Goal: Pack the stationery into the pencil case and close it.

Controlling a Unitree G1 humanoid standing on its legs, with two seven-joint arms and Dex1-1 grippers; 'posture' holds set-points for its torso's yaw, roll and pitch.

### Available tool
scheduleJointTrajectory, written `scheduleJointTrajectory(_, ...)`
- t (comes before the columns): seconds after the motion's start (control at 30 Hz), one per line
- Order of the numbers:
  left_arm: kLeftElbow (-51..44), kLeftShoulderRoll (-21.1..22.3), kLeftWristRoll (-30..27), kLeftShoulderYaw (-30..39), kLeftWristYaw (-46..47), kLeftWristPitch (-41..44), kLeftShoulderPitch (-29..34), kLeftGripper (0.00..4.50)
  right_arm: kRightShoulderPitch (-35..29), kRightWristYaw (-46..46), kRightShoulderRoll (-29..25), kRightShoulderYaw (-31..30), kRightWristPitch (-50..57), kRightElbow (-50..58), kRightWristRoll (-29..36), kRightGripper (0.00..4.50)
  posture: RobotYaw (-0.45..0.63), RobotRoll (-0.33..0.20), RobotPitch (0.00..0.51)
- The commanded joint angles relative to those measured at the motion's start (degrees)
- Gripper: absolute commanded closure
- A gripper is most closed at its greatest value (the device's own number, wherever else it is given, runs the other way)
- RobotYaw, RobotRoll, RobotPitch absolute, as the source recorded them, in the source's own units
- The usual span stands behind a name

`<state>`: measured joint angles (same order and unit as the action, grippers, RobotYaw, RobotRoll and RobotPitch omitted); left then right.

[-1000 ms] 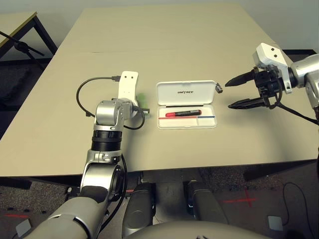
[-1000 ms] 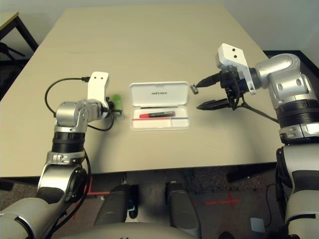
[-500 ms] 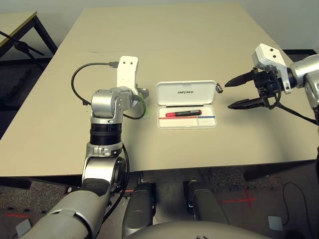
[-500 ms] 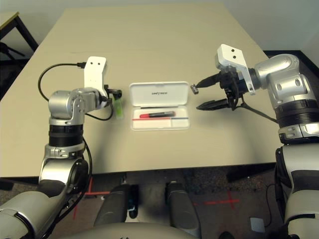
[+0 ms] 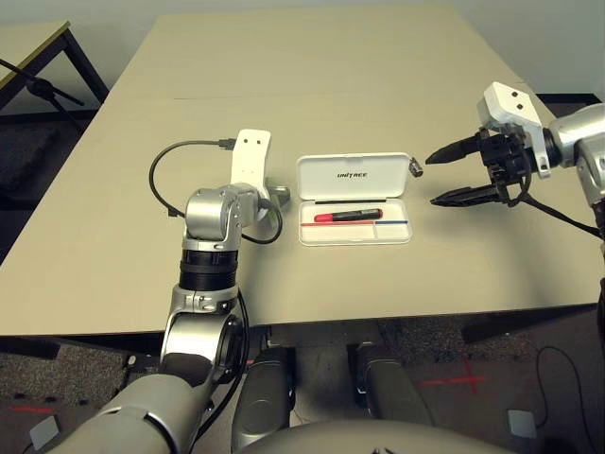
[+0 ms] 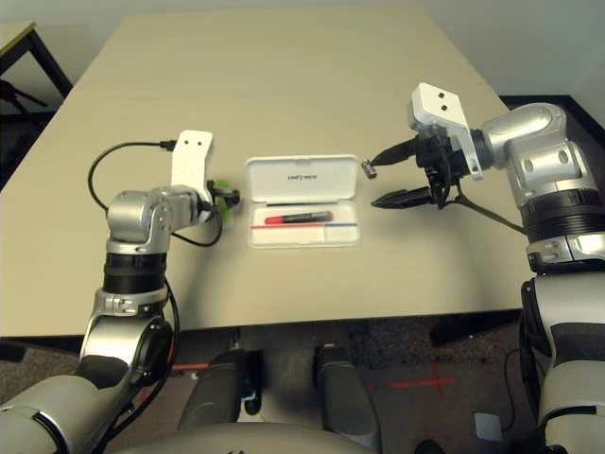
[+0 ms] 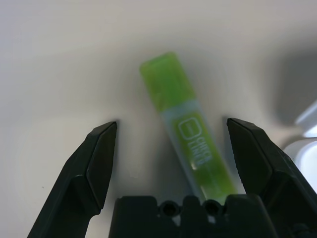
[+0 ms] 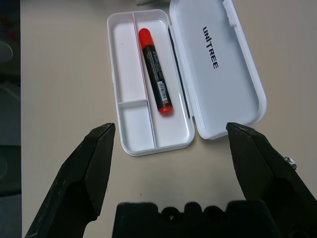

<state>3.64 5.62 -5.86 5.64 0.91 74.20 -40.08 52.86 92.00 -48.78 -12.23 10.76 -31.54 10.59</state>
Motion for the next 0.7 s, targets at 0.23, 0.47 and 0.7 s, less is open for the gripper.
scheduleJointTrajectory(0.23, 3.29, 0.62, 0.12, -0.78, -1.48, -2.01, 1.90, 0.99, -0.58, 0.50, -2.25, 0.75, -2.36, 0.56, 1.73, 0.00, 0.01, 0.000, 0.111)
scheduleJointTrajectory(0.47, 3.76, 0.93, 0.41, 0.30, -1.16, -2.73, 2.22, 3.42, -0.22, 0.50, -2.96, 0.56, -1.99, 0.89, 5.97, 0.00, 0.01, 0.000, 0.104)
scheduleJointTrajectory(0.7, 3.20, 6.63, 0.38, -2.02, -5.61, -4.52, 2.32, 3.41, 0.33, 0.50, -2.52, 0.22, -2.55, 0.07, 5.54, 0.00, 0.03, 0.000, 0.106)
